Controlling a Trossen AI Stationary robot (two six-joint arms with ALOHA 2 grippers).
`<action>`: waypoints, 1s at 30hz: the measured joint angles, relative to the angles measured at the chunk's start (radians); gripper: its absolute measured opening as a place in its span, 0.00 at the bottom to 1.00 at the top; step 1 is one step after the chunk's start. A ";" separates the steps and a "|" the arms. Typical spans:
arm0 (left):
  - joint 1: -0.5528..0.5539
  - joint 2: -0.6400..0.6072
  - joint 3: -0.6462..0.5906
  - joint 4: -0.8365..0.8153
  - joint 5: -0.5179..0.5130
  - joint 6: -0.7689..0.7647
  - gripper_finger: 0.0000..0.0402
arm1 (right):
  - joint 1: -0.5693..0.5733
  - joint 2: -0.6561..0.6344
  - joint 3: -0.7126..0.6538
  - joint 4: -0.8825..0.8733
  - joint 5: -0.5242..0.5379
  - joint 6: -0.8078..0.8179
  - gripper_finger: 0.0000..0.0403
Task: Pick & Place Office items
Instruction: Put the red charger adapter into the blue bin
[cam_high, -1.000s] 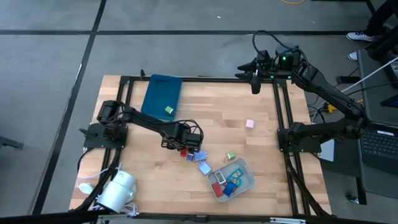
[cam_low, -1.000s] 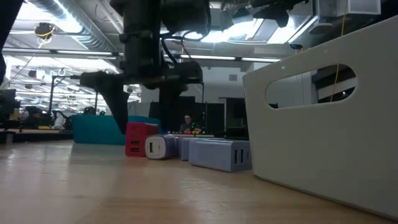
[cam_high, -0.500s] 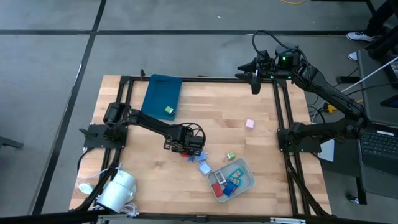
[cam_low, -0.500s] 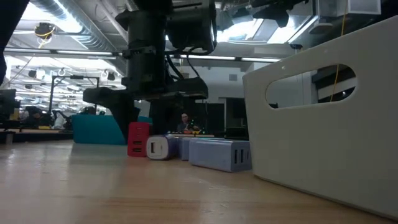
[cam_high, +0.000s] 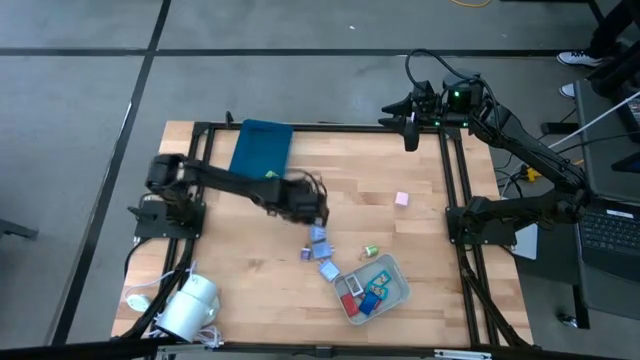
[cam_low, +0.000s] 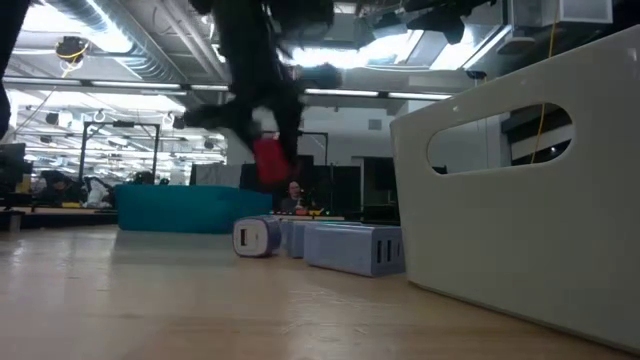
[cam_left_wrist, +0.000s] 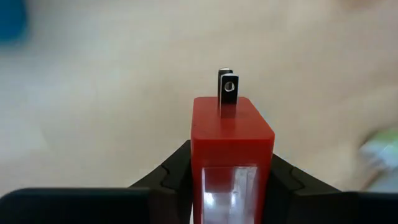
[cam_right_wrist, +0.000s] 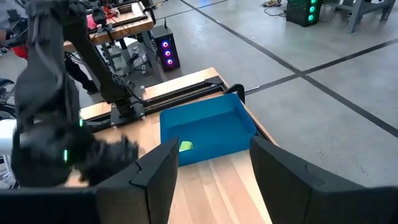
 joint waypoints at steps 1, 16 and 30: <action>0.016 -0.031 0.000 -0.006 -0.036 0.020 0.27 | 0.000 0.000 0.000 0.000 0.001 0.000 0.51; 0.530 -0.282 0.000 -0.173 -0.171 0.634 0.27 | 0.000 0.000 0.000 0.019 0.045 0.047 0.51; 0.791 -0.256 -0.247 0.063 0.082 0.792 0.30 | 0.000 0.001 0.000 0.019 0.090 0.079 0.51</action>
